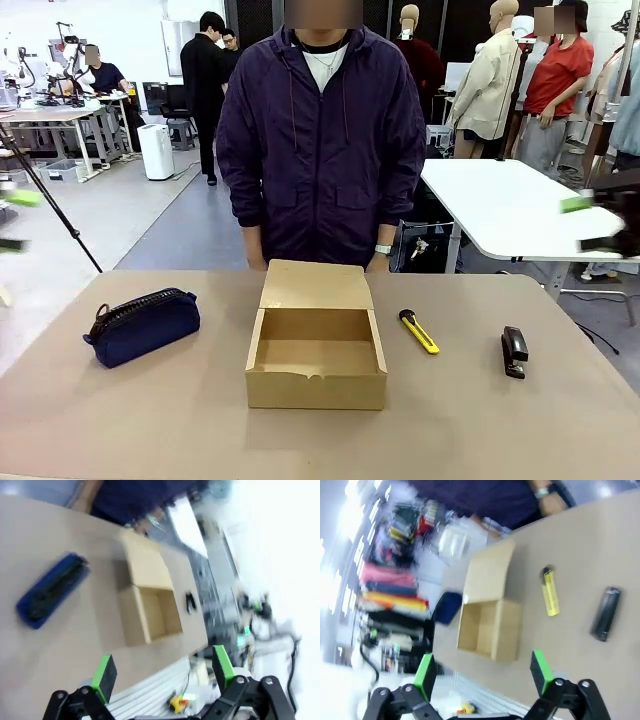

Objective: Pack the items into the box.
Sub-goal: Pick up the item indicated by the person and place it inside the Mailer Box.

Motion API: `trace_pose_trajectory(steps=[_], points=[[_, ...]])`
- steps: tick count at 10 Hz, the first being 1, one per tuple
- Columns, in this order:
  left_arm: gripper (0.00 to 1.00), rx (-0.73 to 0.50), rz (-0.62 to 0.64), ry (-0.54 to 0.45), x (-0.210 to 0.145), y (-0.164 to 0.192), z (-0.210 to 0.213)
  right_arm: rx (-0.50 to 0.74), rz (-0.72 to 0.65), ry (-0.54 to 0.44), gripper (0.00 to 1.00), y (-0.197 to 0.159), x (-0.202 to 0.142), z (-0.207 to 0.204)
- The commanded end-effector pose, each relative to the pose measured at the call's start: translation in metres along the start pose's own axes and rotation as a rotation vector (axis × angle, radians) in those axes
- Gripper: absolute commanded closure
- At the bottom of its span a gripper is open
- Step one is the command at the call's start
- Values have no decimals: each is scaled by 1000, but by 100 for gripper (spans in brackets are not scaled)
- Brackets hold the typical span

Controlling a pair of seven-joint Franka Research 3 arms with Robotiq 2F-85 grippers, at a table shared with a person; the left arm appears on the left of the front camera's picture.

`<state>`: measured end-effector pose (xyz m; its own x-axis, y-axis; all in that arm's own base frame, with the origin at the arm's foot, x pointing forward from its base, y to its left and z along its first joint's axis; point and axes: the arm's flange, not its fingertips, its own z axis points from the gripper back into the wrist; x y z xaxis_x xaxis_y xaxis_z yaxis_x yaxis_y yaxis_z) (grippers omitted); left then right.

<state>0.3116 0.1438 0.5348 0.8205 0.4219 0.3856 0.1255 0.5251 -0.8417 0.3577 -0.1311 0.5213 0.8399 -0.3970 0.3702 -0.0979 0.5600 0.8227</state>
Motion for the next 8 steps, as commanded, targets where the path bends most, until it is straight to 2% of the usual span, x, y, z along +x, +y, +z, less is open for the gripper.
trace_pose_trajectory(steps=[1,2,4,5,6,8], points=[[0,-14,200,-234,-13,58,44,4,-142,-201,0,-32,-15,31],[0,-19,288,-293,-22,88,68,1,-231,-288,0,-57,-23,54],[0,0,374,-354,-36,125,85,-3,-311,-343,0,-79,-32,63],[0,75,330,-337,-35,129,72,-95,-322,-345,0,-82,-33,50],[0,31,379,-335,-37,127,108,-24,-286,-303,0,-85,-32,81],[0,31,379,-335,-37,127,108,-24,-286,-303,0,-85,-32,81]])
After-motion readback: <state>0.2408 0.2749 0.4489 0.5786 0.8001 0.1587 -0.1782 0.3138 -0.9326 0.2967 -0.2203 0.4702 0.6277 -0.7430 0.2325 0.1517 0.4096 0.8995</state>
